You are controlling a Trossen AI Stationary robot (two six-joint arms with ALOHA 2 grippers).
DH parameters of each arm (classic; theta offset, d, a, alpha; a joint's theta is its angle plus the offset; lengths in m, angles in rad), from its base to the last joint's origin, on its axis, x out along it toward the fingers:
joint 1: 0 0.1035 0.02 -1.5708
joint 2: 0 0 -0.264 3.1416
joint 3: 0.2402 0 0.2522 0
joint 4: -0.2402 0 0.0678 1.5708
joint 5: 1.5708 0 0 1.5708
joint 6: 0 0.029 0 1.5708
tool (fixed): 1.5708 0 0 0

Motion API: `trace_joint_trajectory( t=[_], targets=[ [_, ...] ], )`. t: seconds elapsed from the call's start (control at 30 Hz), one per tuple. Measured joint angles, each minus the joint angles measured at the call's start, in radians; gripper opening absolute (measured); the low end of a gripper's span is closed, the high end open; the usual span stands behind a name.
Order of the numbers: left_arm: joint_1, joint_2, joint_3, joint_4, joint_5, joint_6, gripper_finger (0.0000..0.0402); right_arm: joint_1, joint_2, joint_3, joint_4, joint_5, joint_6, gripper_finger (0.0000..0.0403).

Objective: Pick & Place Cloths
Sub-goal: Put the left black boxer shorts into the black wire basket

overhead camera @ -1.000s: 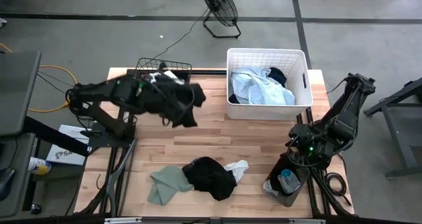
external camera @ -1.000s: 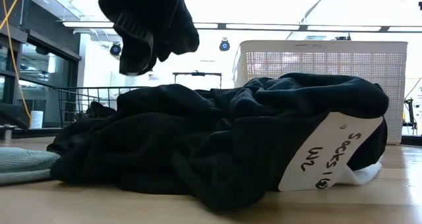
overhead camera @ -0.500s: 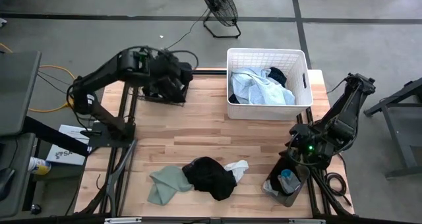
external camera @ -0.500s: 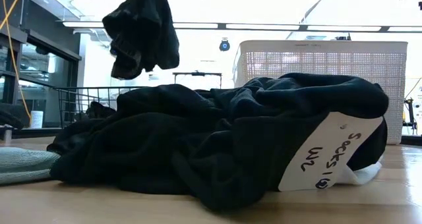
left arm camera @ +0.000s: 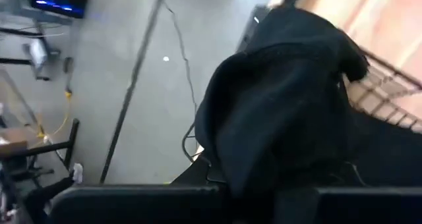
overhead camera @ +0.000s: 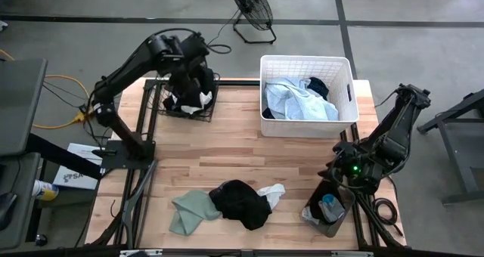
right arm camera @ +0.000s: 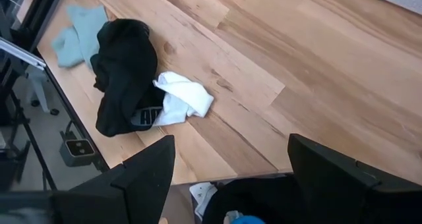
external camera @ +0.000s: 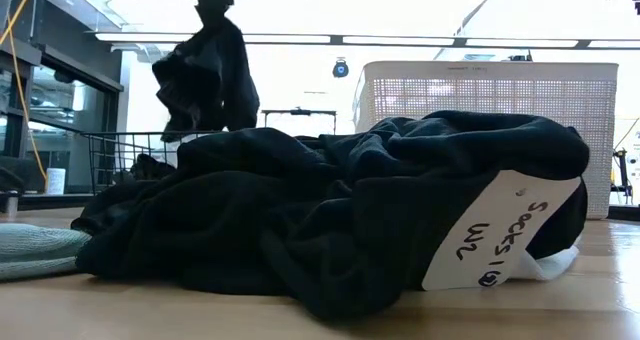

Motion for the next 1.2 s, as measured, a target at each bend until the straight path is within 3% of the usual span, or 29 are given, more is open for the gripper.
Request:
trace_joint_trajectory(
  t=[0.3, 0.43, 0.87, 1.1, 1.2],
  targets=[
    [0.109, 0.115, 0.0, 0.0, 0.076, 0.053, 0.0008, 0.0, 0.0, 0.0, -0.003, 0.005, 0.026, 0.0286],
    [0.136, 0.122, -0.059, 0.001, 0.091, 0.038, 0.0005, 0.0, 0.0, 0.0, -0.002, 0.005, 0.042, 0.0286],
    [0.236, 0.112, -0.317, 0.0, 0.196, -0.339, 0.0005, 0.0, 0.0, 0.0, -0.003, 0.005, 0.078, 0.0286],
    [0.266, 0.112, -0.418, 0.015, 0.192, -0.393, 0.0005, -0.038, 0.0, 0.0, -0.004, -0.002, 0.074, 0.0286],
    [0.303, 0.111, -0.474, 0.1, 0.217, -0.395, 0.0005, -0.058, 0.001, 0.0, -0.004, -0.003, 0.068, 0.0286]
  ],
)
